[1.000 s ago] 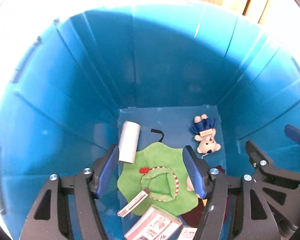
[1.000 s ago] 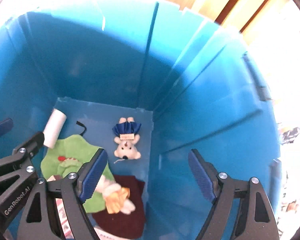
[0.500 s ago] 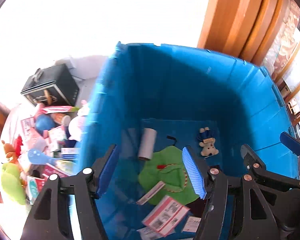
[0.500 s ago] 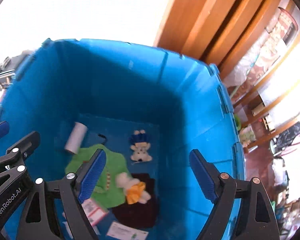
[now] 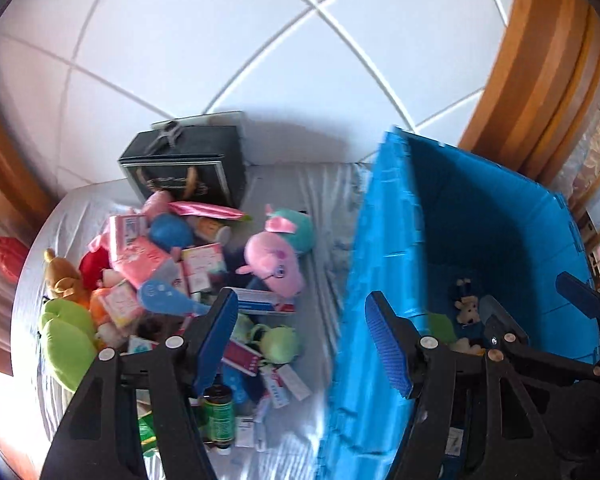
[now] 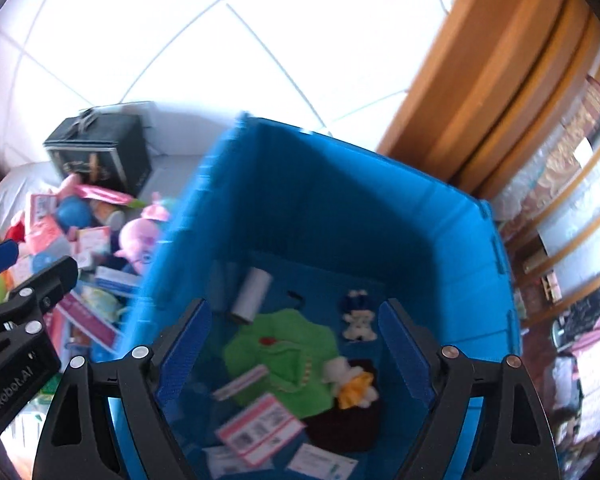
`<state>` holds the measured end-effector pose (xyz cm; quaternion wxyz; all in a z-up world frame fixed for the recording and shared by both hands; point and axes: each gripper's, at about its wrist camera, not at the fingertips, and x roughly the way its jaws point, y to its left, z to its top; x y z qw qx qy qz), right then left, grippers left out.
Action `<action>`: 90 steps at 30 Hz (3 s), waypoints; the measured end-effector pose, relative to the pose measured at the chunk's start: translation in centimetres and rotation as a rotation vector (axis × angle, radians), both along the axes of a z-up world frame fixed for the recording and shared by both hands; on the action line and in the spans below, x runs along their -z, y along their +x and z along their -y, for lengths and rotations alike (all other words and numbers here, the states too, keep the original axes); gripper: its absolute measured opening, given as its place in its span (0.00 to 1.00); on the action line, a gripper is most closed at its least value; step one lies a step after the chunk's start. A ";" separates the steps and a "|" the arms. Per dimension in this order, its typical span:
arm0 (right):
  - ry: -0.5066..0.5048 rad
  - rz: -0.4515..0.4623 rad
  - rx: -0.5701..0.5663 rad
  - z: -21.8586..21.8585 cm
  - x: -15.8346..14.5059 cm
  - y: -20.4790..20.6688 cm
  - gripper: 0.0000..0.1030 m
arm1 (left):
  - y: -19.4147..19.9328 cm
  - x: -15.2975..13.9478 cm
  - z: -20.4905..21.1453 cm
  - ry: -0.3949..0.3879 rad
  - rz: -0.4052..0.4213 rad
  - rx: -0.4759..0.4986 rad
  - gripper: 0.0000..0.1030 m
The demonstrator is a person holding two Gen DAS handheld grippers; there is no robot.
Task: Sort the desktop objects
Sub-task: 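Move both tools back over the pile on the bed, then grasp the red-white medicine box with left tool while right tool grasps green box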
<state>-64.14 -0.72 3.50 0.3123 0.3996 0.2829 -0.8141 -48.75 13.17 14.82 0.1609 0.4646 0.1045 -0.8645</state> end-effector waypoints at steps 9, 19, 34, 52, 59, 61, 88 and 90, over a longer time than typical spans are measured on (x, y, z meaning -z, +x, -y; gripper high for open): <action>-0.012 0.024 -0.089 5.3 -0.1 8.1 0.84 | 6.3 0.7 9.5 -0.011 0.013 -0.081 0.64; -0.111 0.130 -0.157 8.8 1.6 15.4 0.87 | 13.9 2.4 17.0 -0.100 -0.016 -0.080 0.64; -0.329 0.155 -0.246 6.4 6.3 23.8 1.00 | 27.7 9.4 19.4 -0.252 -0.146 -0.147 0.75; -0.445 0.193 -0.440 -0.6 17.4 31.1 1.00 | 34.1 20.2 14.2 -0.235 -0.231 -0.332 0.75; -0.443 0.215 -0.494 -0.1 20.3 31.0 1.00 | 32.6 23.2 12.8 -0.216 -0.210 -0.319 0.75; -0.441 0.250 -0.512 0.4 21.0 30.7 1.00 | 32.0 23.9 12.4 -0.215 -0.190 -0.311 0.75; -0.354 0.247 -0.655 6.2 22.9 31.8 0.53 | 28.0 24.2 13.3 -0.228 -0.186 -0.288 0.31; -0.370 0.240 -0.645 6.0 21.8 31.6 0.53 | 28.0 23.1 13.2 -0.241 -0.209 -0.283 0.27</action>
